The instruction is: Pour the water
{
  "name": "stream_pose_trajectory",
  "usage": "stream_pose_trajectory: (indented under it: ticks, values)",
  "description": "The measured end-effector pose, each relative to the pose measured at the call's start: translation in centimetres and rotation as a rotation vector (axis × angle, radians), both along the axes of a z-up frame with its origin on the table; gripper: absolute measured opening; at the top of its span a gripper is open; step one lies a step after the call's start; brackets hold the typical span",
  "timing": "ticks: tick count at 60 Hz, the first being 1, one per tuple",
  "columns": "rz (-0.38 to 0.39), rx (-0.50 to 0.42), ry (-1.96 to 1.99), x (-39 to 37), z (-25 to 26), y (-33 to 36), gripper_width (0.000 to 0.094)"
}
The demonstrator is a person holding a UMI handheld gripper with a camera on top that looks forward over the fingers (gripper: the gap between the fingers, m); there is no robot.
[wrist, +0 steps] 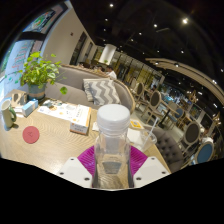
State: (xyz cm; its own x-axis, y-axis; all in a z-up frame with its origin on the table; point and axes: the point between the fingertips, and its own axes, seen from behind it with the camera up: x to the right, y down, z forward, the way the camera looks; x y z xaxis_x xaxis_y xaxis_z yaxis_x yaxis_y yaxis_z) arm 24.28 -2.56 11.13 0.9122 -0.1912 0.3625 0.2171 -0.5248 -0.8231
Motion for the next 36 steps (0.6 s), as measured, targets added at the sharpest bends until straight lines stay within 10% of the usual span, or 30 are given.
stream_pose_trajectory:
  ticks: [16,36]
  values:
    - [0.082,0.011,-0.473,-10.3,11.2,4.6,0.0405]
    - [0.426,-0.040,-1.233,-31.2,13.0,11.5,0.0402]
